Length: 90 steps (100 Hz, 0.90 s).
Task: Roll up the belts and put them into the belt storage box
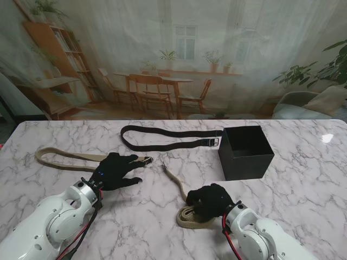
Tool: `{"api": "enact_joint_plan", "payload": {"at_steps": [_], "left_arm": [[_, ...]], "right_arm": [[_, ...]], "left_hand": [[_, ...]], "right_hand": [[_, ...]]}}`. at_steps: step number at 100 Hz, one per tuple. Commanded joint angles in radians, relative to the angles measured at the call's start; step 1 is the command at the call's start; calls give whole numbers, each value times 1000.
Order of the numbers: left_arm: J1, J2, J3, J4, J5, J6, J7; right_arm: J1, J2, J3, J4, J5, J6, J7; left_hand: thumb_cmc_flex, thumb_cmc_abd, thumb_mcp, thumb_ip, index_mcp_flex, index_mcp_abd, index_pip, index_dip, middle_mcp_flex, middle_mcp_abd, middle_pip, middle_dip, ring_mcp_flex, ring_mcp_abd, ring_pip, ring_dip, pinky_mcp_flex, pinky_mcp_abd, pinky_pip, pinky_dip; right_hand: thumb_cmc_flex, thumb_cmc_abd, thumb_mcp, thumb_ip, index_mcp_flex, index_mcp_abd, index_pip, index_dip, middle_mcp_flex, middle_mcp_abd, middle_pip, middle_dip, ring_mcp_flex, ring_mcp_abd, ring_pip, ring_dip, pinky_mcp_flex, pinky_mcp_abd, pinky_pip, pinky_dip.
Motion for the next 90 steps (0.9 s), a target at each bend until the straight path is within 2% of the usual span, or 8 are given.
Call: {"api": "enact_joint_plan", "payload": {"at_steps": [1, 19, 30, 39, 55, 64, 79, 90], "left_arm": [[-1, -2, 2, 2, -1, 1, -13], [2, -3, 0, 1, 2, 2, -9], [2, -3, 0, 1, 2, 3, -9], [2, -2, 0, 1, 4, 2, -9], [2, -2, 0, 1, 5, 2, -8], [2, -2, 0, 1, 6, 2, -6], [2, -2, 1, 2, 8, 2, -6], [2, -2, 1, 2, 8, 2, -5]], "right_arm": [[-13, 1, 5, 1, -10, -6, 25], [-38, -2, 33, -14, 5, -23, 17], [-59, -1, 57, -33, -14, -38, 8], [-81, 2, 80, -57, -16, -49, 32], [-108, 19, 110, -91, -83, -80, 99], [-114, 28, 112, -103, -129, -85, 132], [-104, 33, 89, -95, -176, -58, 127], [-92, 29, 68, -77, -167, -28, 100]], "left_hand": [[0, 50, -29, -9, -5, 10, 2, 11, -35, 0, 1, 6, -30, -1, -16, 6, -18, 28, -31, 15], [1, 50, -29, -9, -5, 12, 2, 11, -36, 0, 1, 6, -30, -1, -15, 6, -18, 27, -30, 15], [3, 51, -29, -9, -5, 12, 2, 11, -35, 1, 1, 6, -30, -1, -15, 6, -18, 28, -30, 15], [3, 51, -29, -9, -6, 12, 1, 11, -36, 0, 1, 6, -30, 0, -15, 6, -18, 28, -30, 15], [1, 51, -30, -9, -6, 12, 1, 11, -36, -1, 1, 6, -30, -2, -15, 6, -19, 28, -30, 15], [2, 51, -30, -9, -7, 11, 1, 11, -38, 0, 1, 5, -30, 0, -16, 5, -19, 29, -30, 15], [1, 50, -30, -9, -7, 12, 1, 11, -37, 0, 1, 5, -30, -2, -16, 5, -20, 29, -30, 15], [2, 51, -30, -9, -8, 12, 1, 11, -38, 0, 1, 5, -31, -2, -16, 5, -21, 30, -31, 15]], "right_hand": [[1, 54, 7, 84, 24, -103, 99, -91, -42, -8, 7, -2, -52, -9, -4, -2, -55, 27, -13, 27], [-174, 155, -110, 114, 41, 6, 23, -109, -127, 47, 29, -37, -165, 20, -15, -22, -126, 36, -20, 48], [-295, 292, -206, 198, 81, 76, -178, 17, -205, 69, 23, -52, -244, 30, -25, -49, -168, 30, -38, 51], [-403, 347, -331, 192, 23, 130, -271, 38, -325, 94, -2, -63, -348, 37, -54, -67, -237, 27, -73, 48], [-566, 241, -371, 173, -120, 209, -435, 5, -479, 112, -60, -102, -455, 49, -113, -110, -300, 26, -141, 46], [-624, 132, -269, 160, -150, 227, -474, 17, -540, 132, -93, -132, -473, 75, -152, -143, -308, 39, -181, 42], [-504, -5, -233, 165, -97, 143, -338, 151, -589, 162, -83, -144, -458, 120, -159, -162, -274, 89, -193, 27], [-200, -22, -370, 213, 27, 12, -165, 261, -548, 165, -34, -130, -418, 127, -139, -163, -230, 115, -166, 3]]}}
